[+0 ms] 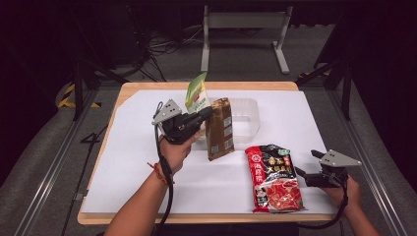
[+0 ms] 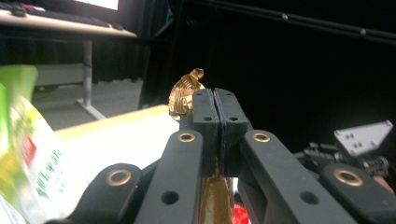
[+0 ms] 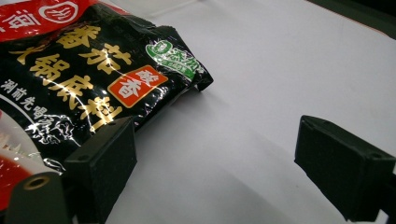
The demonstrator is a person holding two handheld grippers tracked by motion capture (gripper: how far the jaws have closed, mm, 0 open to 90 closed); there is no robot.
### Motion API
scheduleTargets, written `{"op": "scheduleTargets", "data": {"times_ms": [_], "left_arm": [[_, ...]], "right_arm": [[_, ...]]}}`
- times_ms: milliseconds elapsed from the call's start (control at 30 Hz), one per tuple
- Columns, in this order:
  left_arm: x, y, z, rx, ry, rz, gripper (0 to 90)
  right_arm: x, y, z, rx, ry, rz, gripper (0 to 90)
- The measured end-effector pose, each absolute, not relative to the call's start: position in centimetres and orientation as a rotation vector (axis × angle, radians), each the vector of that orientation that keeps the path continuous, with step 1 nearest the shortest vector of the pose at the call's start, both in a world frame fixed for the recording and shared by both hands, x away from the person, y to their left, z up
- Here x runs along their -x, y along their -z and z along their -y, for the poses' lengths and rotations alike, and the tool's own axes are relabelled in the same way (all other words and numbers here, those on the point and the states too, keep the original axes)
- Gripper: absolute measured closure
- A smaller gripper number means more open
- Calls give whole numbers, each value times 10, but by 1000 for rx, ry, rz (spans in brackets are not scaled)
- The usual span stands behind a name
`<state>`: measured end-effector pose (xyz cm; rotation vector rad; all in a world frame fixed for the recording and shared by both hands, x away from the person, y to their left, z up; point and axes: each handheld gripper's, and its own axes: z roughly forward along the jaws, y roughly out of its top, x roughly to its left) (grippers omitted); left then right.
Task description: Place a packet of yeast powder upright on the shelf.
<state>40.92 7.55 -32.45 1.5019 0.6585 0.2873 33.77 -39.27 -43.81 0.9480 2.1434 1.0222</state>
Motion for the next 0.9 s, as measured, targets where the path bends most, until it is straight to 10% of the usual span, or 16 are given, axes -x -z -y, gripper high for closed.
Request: {"op": "scheduleTargets", "data": {"times_ms": [900], "left_arm": [[-451, 314, -73, -1426, -512, -868, 886]], "right_arm": [[-338, 438, 392, -942, -1015, -2149, 131]]}}
